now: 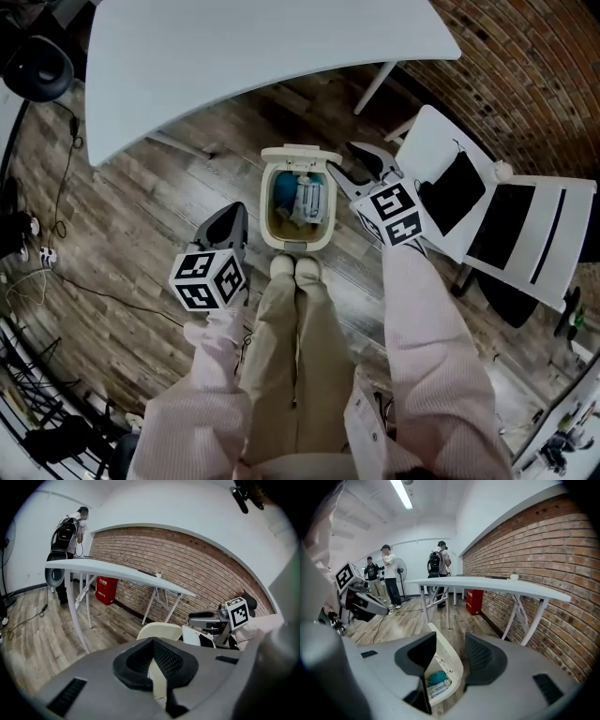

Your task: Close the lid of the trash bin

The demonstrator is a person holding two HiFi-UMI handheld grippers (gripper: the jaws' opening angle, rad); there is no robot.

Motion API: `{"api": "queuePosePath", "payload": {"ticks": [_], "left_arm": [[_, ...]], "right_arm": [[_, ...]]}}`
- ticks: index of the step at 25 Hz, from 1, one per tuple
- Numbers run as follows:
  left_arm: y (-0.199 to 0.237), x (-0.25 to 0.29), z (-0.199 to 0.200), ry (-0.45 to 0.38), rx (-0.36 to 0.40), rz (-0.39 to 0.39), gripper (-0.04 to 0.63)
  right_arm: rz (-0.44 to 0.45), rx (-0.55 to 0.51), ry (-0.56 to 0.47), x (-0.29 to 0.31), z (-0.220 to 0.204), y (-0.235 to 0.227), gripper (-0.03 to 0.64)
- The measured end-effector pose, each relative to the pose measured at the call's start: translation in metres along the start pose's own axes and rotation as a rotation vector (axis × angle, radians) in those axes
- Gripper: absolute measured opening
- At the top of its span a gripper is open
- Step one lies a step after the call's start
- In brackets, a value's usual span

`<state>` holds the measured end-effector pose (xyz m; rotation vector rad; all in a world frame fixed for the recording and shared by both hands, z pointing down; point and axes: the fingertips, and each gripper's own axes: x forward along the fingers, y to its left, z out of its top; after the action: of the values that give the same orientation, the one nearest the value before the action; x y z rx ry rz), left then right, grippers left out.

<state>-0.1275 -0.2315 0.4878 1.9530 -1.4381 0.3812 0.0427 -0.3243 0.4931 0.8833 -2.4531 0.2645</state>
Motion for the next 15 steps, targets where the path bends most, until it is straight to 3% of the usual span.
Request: {"api": "queuePosePath", "payload": {"ticks": [15], "left_arm": [[0.015, 0.045, -0.035, 0.057, -0.025, 0.0, -0.006]], "right_arm": [[0.096, -0.21, 0.163, 0.051, -0.055, 0.001, 0.175]]}}
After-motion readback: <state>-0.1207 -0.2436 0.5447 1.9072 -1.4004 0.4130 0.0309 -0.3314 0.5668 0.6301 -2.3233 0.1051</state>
